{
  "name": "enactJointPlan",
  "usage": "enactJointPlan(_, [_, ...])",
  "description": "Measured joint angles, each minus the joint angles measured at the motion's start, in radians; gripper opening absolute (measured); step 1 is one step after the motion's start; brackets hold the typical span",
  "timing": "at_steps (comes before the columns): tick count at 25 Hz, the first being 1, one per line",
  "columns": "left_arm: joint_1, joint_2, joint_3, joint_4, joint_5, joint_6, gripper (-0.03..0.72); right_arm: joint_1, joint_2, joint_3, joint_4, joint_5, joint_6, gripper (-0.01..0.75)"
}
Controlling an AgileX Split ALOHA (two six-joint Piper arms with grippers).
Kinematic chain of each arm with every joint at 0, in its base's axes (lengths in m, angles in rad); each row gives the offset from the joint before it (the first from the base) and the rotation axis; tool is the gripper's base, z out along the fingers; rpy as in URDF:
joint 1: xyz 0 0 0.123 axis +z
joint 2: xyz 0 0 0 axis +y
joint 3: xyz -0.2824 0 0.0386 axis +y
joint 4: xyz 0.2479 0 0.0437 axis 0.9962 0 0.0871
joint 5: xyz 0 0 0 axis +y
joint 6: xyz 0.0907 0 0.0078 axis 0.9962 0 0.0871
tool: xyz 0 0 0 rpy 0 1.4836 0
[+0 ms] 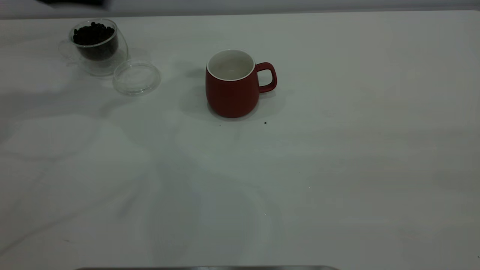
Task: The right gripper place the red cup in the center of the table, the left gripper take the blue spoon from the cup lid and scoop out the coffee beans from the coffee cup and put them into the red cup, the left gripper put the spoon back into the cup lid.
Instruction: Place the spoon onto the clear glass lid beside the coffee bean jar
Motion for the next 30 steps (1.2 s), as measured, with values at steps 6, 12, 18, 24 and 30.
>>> enactJointPlan(6, [0.252, -0.071, 0.038, -0.075, 0.024, -0.26, 0.125, 0.0, 0.0, 0.0, 0.0, 0.0, 0.0, 0.347])
enactJointPlan(12, [0.284, -0.073, 0.346, -0.082, -0.002, -0.14, 0.125, 0.0, 0.0, 0.0, 0.0, 0.0, 0.0, 0.347])
enactJointPlan(18, [0.261, -0.047, 0.543, -0.268, -0.213, 0.048, 0.125, 0.0, 0.0, 0.0, 0.0, 0.0, 0.0, 0.347])
enactJointPlan(24, [0.209, 0.09, 0.529, -0.326, -0.231, 0.053, 0.125, 0.0, 0.0, 0.0, 0.0, 0.0, 0.0, 0.347])
enactJointPlan(30, [0.155, 0.21, 0.489, -0.349, -0.209, 0.036, 0.125, 0.0, 0.0, 0.0, 0.0, 0.0, 0.0, 0.347])
